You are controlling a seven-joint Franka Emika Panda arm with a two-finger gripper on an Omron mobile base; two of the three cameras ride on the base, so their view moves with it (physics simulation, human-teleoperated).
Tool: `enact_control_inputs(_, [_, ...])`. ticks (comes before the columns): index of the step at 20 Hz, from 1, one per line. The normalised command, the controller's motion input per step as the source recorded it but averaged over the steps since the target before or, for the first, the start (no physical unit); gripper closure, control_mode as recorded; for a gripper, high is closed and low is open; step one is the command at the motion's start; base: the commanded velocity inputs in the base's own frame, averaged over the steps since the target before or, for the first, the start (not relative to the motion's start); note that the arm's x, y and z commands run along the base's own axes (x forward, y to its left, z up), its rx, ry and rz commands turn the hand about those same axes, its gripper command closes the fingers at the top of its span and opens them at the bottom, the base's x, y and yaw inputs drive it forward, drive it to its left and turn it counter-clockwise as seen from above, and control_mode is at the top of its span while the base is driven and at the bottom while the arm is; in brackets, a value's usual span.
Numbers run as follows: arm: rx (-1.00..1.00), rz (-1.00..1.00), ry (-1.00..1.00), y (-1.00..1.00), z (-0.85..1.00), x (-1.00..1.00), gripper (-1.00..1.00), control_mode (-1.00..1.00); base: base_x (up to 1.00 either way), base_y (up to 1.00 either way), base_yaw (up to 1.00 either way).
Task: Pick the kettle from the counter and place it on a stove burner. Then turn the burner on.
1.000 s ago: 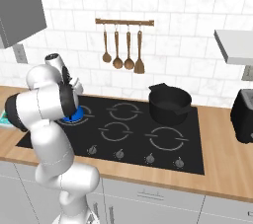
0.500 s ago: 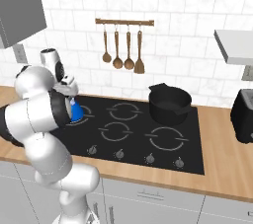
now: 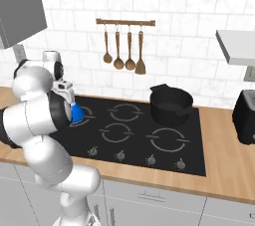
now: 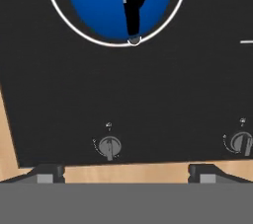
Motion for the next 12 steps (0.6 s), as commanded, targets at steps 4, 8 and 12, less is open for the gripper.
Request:
enact_control_inputs(4, [0.00,0.03,-0.11,0.02,-0.04,-0.83,-1.00,-1.00,0.00,0.00,0.00])
enact_control_inputs(8, [0.00,0.03,-0.04,0.00,-0.10,-0.70,-1.00,-1.00,0.00,0.00,0.00])
enact_control_inputs(12, [0.00,0.01,0.06,0.04,-0.41,-0.24,-1.00,-1.00,0.00,0.00,0.00])
